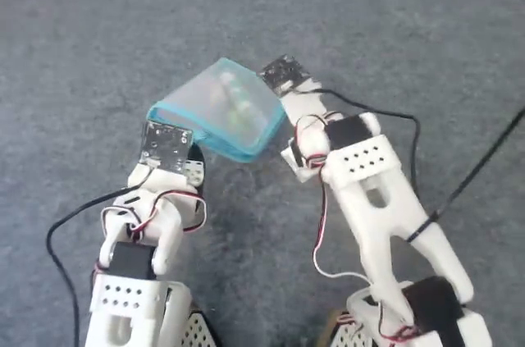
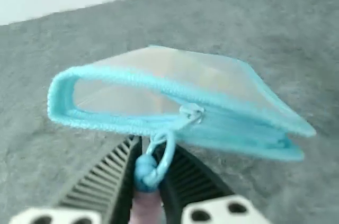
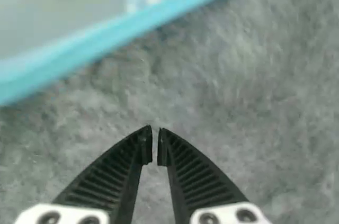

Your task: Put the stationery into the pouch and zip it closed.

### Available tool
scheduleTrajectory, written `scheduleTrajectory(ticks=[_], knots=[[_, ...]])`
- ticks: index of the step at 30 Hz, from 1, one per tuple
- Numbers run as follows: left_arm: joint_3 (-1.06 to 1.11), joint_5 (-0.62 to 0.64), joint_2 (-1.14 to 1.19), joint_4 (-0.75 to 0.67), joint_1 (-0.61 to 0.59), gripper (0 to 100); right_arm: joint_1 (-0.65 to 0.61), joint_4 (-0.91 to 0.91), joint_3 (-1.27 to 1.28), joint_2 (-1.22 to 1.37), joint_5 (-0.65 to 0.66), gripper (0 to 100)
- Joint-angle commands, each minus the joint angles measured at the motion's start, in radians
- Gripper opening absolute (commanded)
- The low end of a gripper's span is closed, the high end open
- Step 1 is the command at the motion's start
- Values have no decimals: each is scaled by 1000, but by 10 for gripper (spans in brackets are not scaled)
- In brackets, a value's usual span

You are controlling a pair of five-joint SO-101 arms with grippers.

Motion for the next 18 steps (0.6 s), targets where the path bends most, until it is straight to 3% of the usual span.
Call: scheduleTrajectory(ticks=[1, 4, 8, 18], knots=[[-28, -12, 9, -34, -8, 11, 54, -18, -11, -8, 11, 6], [-28, -12, 9, -34, 0, 11, 48, -16, -5, -21, 12, 7], [-27, -14, 11, -34, 14, 11, -62, -25, 38, -93, 60, 14], [-28, -14, 11, -34, 15, 11, -331, -251, 422, -656, 81, 221]])
